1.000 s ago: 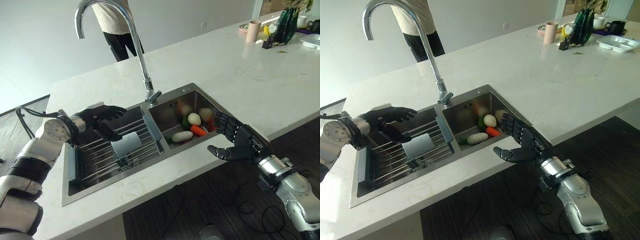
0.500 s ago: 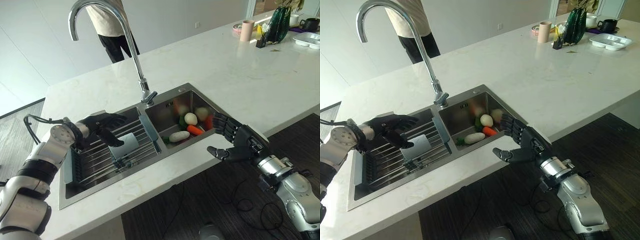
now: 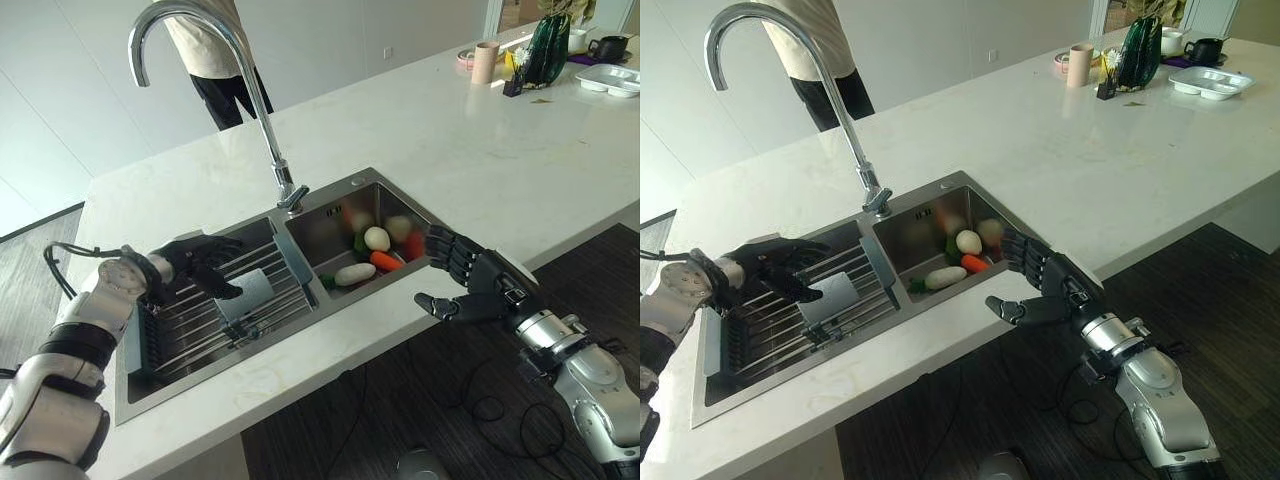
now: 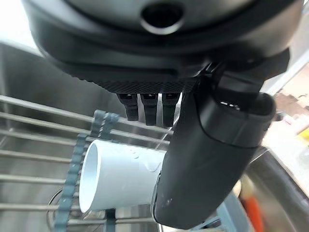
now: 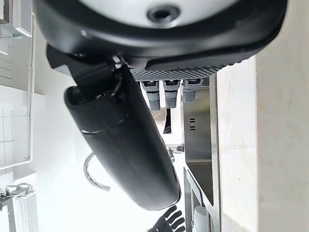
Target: Place the dishes in the dishwasher.
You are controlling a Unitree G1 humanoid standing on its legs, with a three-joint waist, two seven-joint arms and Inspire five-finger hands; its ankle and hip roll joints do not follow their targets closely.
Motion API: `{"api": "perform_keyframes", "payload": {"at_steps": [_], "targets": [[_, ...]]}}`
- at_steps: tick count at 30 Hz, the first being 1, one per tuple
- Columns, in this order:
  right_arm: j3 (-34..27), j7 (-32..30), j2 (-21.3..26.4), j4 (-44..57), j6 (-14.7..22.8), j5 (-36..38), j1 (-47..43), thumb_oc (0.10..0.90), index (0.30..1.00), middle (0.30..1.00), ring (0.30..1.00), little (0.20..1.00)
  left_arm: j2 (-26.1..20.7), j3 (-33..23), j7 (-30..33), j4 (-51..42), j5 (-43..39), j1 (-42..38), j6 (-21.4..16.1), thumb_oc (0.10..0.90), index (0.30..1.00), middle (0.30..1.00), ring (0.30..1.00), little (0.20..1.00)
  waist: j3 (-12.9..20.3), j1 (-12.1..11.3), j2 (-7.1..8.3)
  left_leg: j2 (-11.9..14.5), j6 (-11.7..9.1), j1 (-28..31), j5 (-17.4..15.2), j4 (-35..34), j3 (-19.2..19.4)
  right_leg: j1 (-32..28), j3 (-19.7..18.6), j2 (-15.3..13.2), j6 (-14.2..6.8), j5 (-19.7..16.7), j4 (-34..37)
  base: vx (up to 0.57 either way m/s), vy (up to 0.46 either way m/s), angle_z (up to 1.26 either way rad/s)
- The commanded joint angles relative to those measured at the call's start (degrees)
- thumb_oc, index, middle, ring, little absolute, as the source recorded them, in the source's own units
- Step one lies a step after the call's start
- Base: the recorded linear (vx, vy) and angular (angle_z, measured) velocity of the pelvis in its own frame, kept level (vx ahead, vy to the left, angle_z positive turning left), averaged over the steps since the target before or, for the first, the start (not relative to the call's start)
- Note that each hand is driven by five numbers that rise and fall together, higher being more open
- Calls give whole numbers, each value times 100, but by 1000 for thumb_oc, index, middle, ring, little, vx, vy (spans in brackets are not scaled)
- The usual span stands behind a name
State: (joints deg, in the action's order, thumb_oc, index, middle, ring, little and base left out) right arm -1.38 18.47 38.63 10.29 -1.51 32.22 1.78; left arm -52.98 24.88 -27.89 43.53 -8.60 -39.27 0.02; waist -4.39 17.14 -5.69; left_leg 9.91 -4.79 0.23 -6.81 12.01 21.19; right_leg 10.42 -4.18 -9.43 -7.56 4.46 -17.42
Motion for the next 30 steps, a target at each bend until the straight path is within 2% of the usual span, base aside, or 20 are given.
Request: {"api": "perform_keyframes", "payload": {"at_steps": [1, 30], "targets": [[-421, 101, 200, 321, 641, 341, -559, 800, 900, 900, 900, 900, -126, -652, 157, -1, -5, -478, -208, 800, 900, 900, 900, 900, 315, -70, -51, 140, 40, -218, -272, 518, -581, -216, 259, -1, -181, 92, 23, 0, 0, 0], [-339, 152, 280, 331, 656, 428, -582, 800, 900, 900, 900, 900, -43, -651, 4, 709, 50, -520, -116, 800, 900, 900, 900, 900, 315, 58, -24, 180, 46, -148, -287, 518, -451, -210, 166, 59, -170, 83, 23, 0, 0, 0]]}}
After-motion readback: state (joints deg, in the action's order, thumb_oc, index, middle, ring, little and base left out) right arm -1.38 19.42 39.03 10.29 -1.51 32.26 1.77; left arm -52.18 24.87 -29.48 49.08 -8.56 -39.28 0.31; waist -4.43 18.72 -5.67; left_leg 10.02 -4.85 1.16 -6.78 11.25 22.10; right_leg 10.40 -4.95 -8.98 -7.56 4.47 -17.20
